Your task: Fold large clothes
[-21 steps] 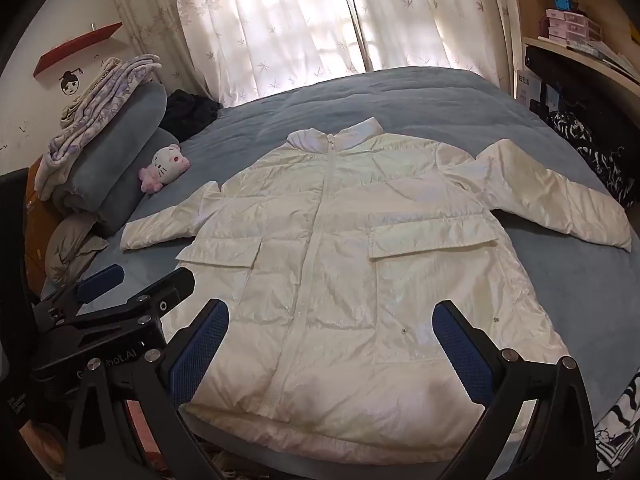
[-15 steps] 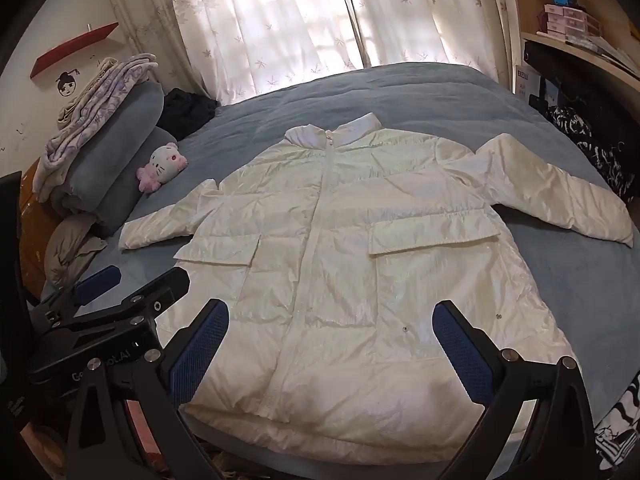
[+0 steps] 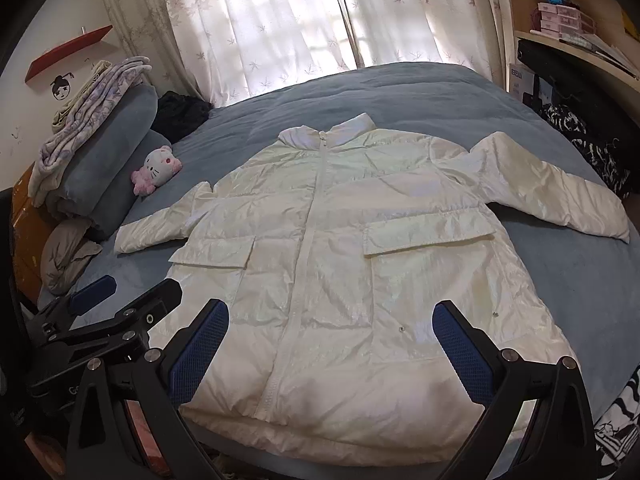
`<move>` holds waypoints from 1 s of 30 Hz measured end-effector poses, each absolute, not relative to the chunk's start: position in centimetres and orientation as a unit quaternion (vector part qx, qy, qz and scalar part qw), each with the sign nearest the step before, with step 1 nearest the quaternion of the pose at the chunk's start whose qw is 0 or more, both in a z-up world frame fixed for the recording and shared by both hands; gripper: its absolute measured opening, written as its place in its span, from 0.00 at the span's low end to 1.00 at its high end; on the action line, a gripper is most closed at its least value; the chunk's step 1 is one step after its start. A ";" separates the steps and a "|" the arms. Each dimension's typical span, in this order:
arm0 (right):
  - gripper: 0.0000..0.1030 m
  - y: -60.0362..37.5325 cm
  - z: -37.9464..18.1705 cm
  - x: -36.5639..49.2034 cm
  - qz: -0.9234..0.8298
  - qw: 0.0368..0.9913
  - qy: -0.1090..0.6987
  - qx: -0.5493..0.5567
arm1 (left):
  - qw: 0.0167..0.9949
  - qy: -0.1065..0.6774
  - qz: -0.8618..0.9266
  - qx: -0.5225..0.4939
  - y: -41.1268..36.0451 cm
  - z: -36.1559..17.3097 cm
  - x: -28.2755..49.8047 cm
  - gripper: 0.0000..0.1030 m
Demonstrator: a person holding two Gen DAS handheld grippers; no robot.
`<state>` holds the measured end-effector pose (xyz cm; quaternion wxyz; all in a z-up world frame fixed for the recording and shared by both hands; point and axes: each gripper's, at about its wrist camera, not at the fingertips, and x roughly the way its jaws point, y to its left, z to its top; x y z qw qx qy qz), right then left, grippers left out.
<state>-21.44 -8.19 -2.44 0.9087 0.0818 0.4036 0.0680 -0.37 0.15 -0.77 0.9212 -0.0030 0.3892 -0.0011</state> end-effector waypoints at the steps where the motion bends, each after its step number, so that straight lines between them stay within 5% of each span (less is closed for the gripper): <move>1: 1.00 -8.2 -2.4 -21.5 0.069 0.909 0.403 0.082 | 0.921 0.388 -0.001 -0.003 0.2 -0.8 -0.5 0.96; 30: 1.00 -8.4 -3.1 -22.3 0.062 0.905 0.411 0.087 | 0.923 0.384 -0.001 -0.005 0.3 -0.2 -1.2 0.96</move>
